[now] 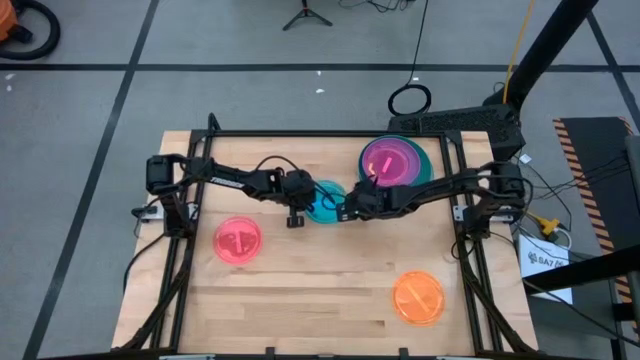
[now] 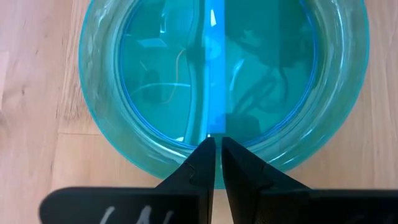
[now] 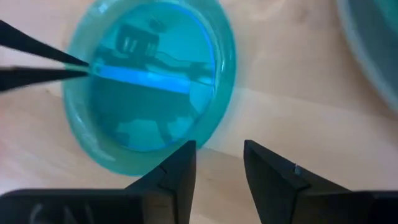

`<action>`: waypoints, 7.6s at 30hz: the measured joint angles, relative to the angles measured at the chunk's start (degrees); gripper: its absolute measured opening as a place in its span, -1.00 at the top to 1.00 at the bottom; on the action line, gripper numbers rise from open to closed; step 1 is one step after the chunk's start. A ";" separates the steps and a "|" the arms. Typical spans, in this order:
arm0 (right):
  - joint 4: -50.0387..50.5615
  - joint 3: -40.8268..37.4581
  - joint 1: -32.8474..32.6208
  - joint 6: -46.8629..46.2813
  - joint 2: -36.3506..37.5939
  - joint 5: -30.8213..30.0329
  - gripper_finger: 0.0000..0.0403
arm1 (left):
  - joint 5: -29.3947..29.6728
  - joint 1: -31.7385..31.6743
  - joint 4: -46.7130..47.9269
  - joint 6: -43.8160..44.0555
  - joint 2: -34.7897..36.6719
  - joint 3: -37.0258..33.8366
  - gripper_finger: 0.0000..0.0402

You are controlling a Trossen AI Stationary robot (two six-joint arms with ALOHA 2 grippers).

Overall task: Stack plastic plates
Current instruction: Stack the blue plate on top of the pink plate

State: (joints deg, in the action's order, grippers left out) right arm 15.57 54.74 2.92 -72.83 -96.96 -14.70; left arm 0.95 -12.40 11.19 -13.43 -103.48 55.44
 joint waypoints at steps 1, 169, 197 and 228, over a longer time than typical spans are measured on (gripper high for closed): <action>-0.06 0.00 0.00 -0.01 -0.51 0.26 0.35 | 0.01 0.00 0.03 0.00 0.16 0.00 0.83; -4.89 -0.15 14.89 35.03 13.60 17.86 0.83 | -3.82 -2.47 -24.54 6.20 42.76 -15.91 0.82; -31.28 -17.38 -0.43 23.86 9.15 10.37 0.72 | -3.74 -0.13 -13.22 4.72 18.45 -16.22 0.82; -29.06 -17.33 -3.57 36.41 7.99 0.47 0.21 | -1.88 1.51 -19.90 8.89 12.96 -16.15 0.82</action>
State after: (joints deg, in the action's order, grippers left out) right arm -13.50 37.41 -0.65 -36.42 -88.97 -14.23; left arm -0.93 -10.90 -8.71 -4.54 -90.52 39.29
